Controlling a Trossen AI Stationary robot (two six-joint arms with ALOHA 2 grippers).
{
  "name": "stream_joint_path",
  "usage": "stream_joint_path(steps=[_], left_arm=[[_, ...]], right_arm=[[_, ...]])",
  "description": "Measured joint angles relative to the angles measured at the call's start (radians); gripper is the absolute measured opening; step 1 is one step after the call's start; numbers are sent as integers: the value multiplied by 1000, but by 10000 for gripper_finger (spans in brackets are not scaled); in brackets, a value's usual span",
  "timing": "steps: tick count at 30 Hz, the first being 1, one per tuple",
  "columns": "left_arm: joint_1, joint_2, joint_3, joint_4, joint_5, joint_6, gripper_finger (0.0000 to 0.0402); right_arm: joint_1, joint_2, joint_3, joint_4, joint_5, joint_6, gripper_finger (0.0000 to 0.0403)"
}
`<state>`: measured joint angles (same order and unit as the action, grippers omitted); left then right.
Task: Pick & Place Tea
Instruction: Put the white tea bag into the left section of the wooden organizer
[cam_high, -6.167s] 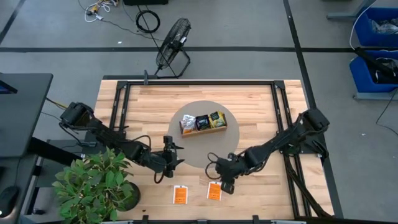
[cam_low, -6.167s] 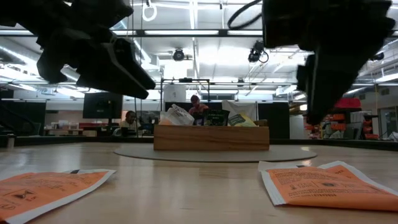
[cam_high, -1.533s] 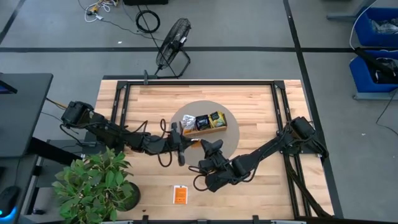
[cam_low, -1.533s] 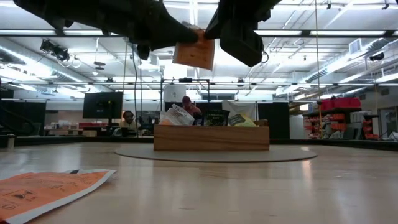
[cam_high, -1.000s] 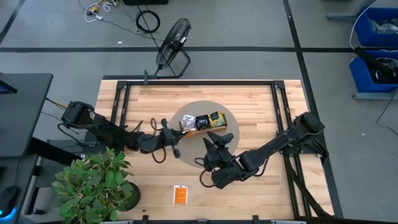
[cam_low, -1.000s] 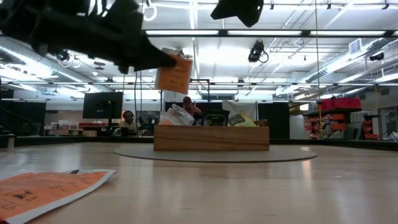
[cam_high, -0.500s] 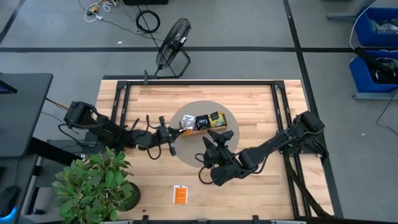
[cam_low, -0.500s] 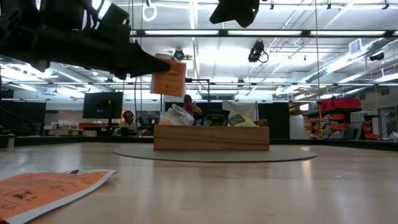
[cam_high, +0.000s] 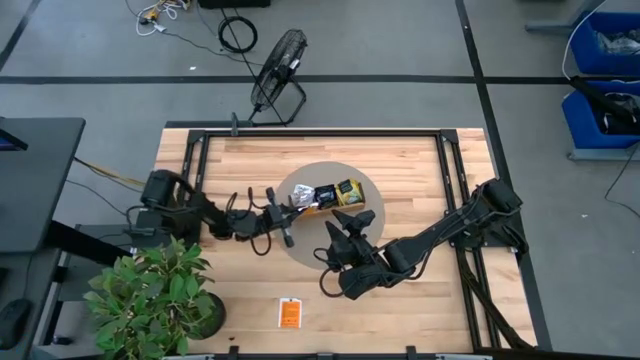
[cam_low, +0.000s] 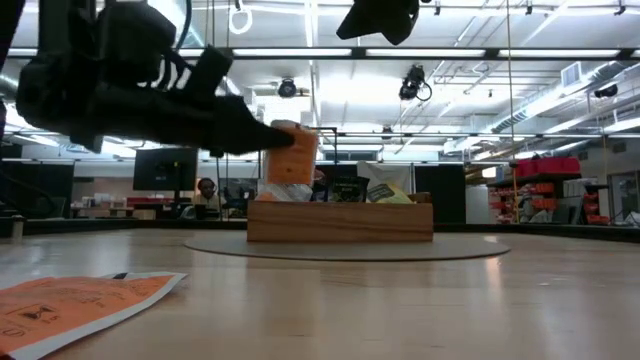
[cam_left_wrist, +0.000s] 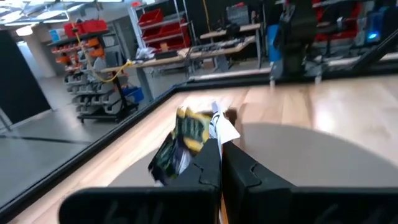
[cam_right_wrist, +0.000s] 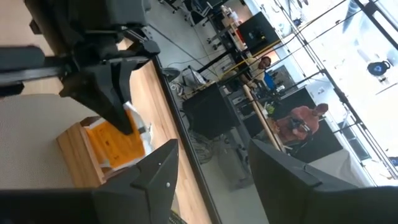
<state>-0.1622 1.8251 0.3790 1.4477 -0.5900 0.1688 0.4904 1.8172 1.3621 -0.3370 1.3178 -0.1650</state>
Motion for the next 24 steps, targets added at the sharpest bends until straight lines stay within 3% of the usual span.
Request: stream_joint_path(steps=[9,24], left_arm=[[42,105,2,78,-1,27,2],[61,107,2,19,-82,65,2]], right_arm=[[0,0,0,-3,-2,0,203],[0,0,-1,-10,-36,9,203]])
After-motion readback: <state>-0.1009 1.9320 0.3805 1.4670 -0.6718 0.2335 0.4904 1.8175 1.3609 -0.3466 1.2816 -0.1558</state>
